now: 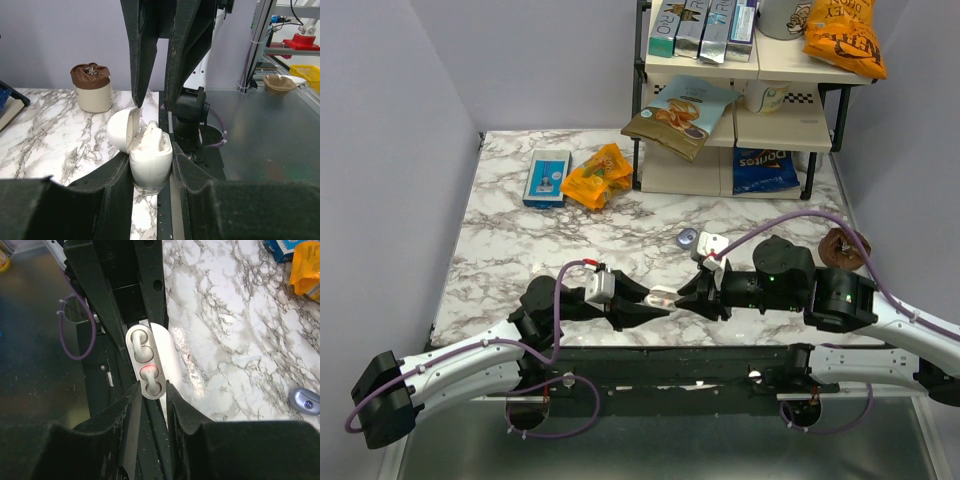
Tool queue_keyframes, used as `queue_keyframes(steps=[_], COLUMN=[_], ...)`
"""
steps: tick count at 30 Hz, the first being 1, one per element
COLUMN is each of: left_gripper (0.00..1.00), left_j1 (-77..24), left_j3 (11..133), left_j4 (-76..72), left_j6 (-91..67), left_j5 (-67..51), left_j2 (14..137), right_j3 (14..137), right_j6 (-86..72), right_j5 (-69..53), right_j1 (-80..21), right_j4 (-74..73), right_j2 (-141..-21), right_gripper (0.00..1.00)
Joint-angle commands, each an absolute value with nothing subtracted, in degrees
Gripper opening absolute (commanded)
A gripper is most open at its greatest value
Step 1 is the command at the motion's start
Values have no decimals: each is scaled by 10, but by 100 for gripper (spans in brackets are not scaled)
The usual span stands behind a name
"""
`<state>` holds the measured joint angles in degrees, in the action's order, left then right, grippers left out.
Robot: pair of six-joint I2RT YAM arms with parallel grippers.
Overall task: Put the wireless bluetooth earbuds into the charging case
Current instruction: Place the earbud in the charging case.
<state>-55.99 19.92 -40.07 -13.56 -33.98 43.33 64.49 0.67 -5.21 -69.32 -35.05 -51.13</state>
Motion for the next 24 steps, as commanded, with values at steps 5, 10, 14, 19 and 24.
queue_keyframes(steps=[5,10,14,19,24], left_gripper=[0,0,0,0,0], left_j1=[-559,-559,-559,-559,-559], left_j3=[207,209,214,220,217], left_j4=[-418,-420,-410,-413,-419], left_j6=[-127,-129,-127,-126,-131], left_j5=[-343,-343,-337,-347,-356], left_j2=[426,425,422,425,428], right_j3=[642,634,634,634,629], right_j6=[13,17,18,16,4], right_j5=[-83,-103,-120,-90,-55], right_j1=[-693,-693,-693,-693,-693], right_j4=[-362,-373,-374,-374,-354], right_j2=[-480,-497,-508,-518,-514], right_gripper=[36,35,35,37,40])
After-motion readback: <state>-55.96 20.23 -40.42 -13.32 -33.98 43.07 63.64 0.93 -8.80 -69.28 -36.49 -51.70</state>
